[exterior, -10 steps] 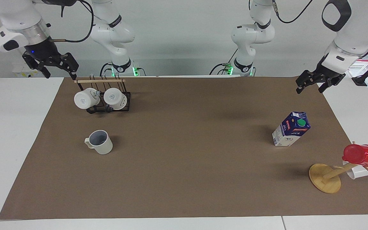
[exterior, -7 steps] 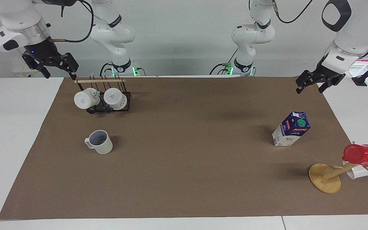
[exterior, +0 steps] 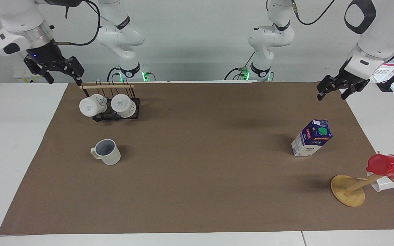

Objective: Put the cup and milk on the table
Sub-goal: 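Reach the right gripper toward the white mug's handle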

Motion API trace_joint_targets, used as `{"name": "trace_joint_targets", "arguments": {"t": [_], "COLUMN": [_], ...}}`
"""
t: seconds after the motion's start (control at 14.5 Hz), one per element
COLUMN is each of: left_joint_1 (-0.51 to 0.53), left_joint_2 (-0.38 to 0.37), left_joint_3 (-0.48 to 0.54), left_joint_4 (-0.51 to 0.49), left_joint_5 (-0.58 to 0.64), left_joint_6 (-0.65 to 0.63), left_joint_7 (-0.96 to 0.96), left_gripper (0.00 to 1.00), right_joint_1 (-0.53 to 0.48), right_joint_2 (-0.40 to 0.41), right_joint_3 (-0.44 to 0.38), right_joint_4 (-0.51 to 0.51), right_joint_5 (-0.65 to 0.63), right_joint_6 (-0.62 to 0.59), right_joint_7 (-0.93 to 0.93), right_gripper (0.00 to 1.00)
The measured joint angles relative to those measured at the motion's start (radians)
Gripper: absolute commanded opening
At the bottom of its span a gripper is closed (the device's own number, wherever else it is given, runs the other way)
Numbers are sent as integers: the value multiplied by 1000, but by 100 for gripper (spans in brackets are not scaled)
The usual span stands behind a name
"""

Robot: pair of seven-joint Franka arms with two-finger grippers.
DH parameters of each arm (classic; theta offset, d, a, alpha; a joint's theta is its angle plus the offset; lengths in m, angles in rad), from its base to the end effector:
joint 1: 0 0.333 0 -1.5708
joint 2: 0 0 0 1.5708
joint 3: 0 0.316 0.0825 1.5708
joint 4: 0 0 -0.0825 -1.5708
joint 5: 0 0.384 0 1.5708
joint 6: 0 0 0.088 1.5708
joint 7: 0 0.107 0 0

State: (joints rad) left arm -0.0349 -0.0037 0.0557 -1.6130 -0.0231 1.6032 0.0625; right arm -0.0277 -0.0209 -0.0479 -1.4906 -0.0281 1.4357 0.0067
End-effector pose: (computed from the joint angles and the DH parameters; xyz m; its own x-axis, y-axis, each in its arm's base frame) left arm 0.5555 0.0092 0.6095 0.9992 -0.0409 -0.0046 -0.0408 -0.9989 0.0236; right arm 0.5321 -0.0439 0.6616 0.9957 -0.0859 -0.0338 -0.0850 -0.9960 0.0272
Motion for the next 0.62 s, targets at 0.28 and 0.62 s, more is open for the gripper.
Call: {"name": "trace_joint_targets", "arguments": {"t": [0.28,0.62], "left_joint_1": [1,10], "left_joint_2": [0,-10], "left_joint_3": [1,6], "left_joint_4": [-6,-27], "left_joint_5": [0,0], "left_joint_6": [11,11], "left_joint_7": [0,0], "left_gripper": [100,100], "right_joint_1": [2,68], "right_joint_2": [1,25], "right_joint_3": [1,4], "right_joint_4": [-19,-197], "right_joint_5": [0,0], "right_joint_6": [46,304], "right_joint_7": [-23,-37], "right_gripper": [100,100]}}
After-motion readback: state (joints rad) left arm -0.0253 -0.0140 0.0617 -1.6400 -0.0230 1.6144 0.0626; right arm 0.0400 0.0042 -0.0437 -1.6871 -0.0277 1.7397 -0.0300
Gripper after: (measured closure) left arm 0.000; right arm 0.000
